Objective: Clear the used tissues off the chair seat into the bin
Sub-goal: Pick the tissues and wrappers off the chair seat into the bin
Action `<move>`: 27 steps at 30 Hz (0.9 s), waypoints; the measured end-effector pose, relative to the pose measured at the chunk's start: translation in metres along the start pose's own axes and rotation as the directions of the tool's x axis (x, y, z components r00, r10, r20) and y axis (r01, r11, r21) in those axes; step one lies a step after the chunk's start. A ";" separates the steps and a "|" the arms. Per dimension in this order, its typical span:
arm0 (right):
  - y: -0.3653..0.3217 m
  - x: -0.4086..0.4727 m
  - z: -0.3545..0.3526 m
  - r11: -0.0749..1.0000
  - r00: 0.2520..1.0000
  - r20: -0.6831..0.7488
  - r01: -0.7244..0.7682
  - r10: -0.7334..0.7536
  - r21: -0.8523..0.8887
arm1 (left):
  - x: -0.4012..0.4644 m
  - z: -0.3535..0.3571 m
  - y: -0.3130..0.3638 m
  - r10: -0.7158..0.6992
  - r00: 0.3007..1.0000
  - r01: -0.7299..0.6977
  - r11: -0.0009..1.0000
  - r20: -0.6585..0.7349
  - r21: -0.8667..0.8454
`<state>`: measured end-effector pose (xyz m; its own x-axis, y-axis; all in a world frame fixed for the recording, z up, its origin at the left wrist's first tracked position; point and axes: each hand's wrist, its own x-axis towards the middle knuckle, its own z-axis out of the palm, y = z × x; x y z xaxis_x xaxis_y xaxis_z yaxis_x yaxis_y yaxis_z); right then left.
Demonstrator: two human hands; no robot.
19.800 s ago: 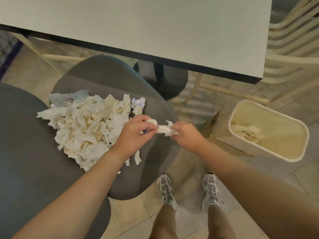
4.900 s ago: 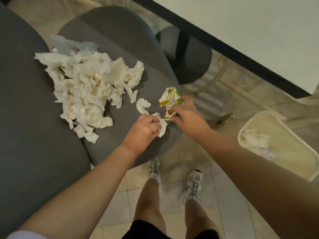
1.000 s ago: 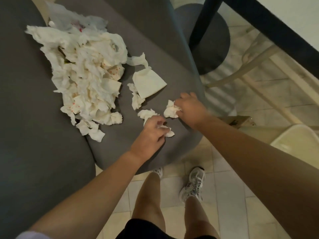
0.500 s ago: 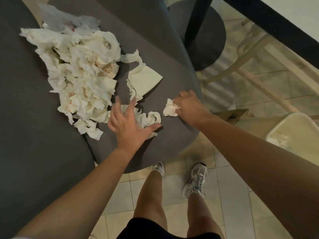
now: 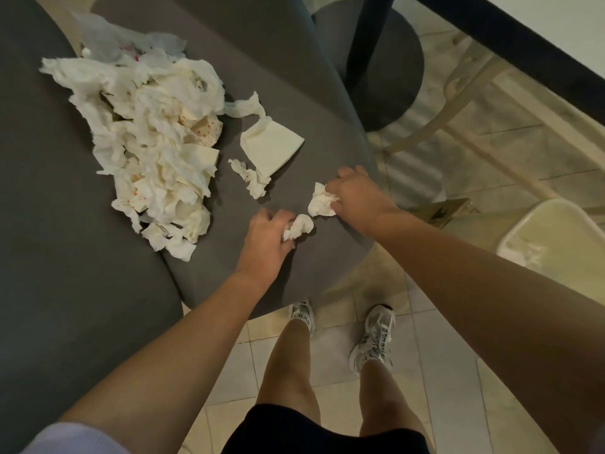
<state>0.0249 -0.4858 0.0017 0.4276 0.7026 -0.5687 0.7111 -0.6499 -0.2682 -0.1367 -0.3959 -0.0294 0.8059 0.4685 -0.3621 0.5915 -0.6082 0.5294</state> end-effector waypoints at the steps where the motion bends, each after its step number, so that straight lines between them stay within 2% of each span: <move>1: 0.000 -0.004 -0.002 1.000 1.000 -0.008 0.000 0.000 0.002 | 0.000 -0.003 0.004 0.025 1.000 -0.025 1.000 0.008 0.009; 8: 0.029 -0.060 -0.006 0.995 0.995 -0.102 0.008 0.002 0.099 | -0.011 -0.006 0.050 0.273 0.962 -0.273 0.962 0.010 -0.009; 11: 0.056 -0.099 -0.013 0.993 0.981 -0.191 -0.016 0.038 0.113 | -0.015 0.008 0.085 0.337 0.942 -0.337 0.941 -0.013 -0.034; 13: 0.074 -0.126 -0.015 0.994 0.946 -0.322 -0.008 0.043 0.107 | -0.017 0.021 0.112 0.386 0.922 -0.386 0.921 -0.017 -0.040; 15: 0.101 -0.150 -0.008 0.979 0.907 -0.402 -0.045 0.124 0.200 | -0.017 0.036 0.140 0.435 0.901 -0.435 0.900 -0.006 -0.032; 19: 0.151 -0.201 -0.003 0.900 0.852 -0.368 -0.235 0.373 0.368 | -0.023 0.060 0.200 0.586 0.810 -0.586 0.810 -0.012 -0.036; 21: 0.173 -0.226 0.003 0.871 0.800 -0.401 -0.285 0.445 0.400 | -0.026 0.074 0.229 0.658 0.753 -0.657 0.752 -0.002 -0.048; 24: 0.206 -0.260 0.022 0.798 0.706 -0.412 -0.373 0.575 0.473 | -0.030 0.097 0.264 0.692 0.722 -0.691 0.721 0.006 -0.055; 26: 0.226 -0.279 0.039 0.722 0.692 -0.318 -0.427 0.649 0.545 | -0.035 0.113 0.283 0.689 0.724 -0.686 0.724 0.032 -0.076; 27: 0.234 -0.285 0.046 0.687 0.712 -0.229 -0.460 0.664 0.563 | -0.037 0.118 0.291 0.694 0.718 -0.689 0.719 0.049 -0.092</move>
<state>0.0434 -0.8518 0.0654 0.9044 0.1350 -0.4047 -0.0220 -0.9326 -0.3602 0.0087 -0.6664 0.0475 0.9907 -0.1171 0.0694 -0.1320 -0.7012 0.7007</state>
